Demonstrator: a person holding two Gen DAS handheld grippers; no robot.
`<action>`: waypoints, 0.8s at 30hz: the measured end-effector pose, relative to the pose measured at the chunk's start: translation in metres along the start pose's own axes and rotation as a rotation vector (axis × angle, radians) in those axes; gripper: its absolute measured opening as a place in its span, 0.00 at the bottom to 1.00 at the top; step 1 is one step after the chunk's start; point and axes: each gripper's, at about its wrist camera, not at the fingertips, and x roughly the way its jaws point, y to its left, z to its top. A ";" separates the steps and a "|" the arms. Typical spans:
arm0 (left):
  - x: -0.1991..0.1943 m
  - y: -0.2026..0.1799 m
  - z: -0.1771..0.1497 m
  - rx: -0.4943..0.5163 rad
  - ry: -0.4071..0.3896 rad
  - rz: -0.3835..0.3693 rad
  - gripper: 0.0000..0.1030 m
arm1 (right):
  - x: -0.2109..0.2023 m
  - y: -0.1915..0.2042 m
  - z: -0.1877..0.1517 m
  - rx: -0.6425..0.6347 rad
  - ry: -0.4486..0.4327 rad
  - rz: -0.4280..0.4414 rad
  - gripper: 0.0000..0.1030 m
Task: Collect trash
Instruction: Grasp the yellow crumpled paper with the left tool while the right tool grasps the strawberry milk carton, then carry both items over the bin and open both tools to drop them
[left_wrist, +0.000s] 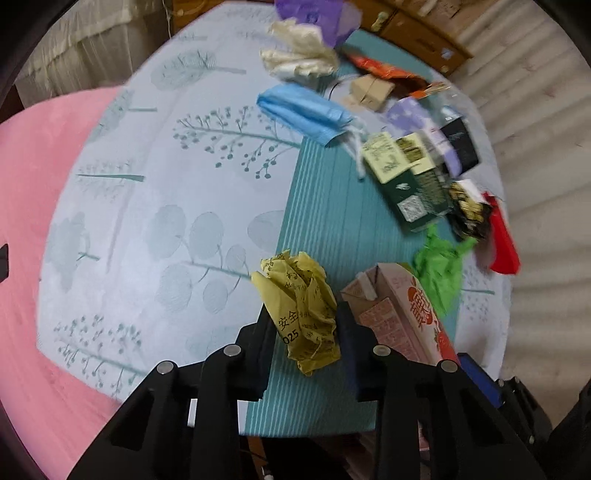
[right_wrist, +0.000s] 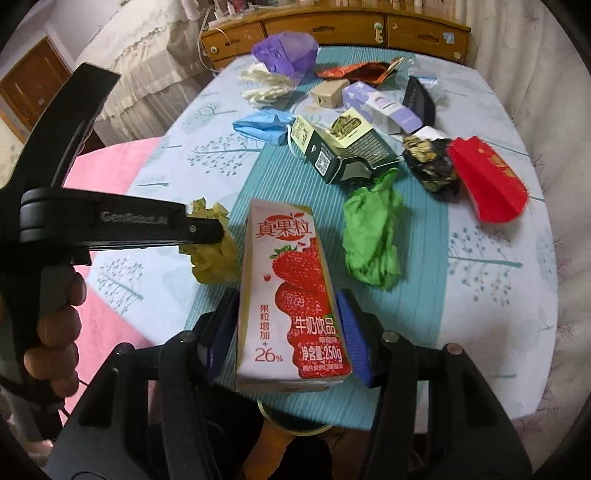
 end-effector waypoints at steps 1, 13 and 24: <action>-0.009 -0.001 -0.006 0.005 -0.018 0.002 0.30 | -0.010 -0.001 -0.005 -0.005 -0.012 0.005 0.49; -0.120 -0.010 -0.160 0.071 -0.210 0.085 0.30 | -0.095 -0.012 -0.086 -0.110 -0.063 0.111 0.49; -0.144 -0.029 -0.248 0.210 -0.195 0.099 0.30 | -0.147 -0.014 -0.164 -0.074 -0.092 0.095 0.49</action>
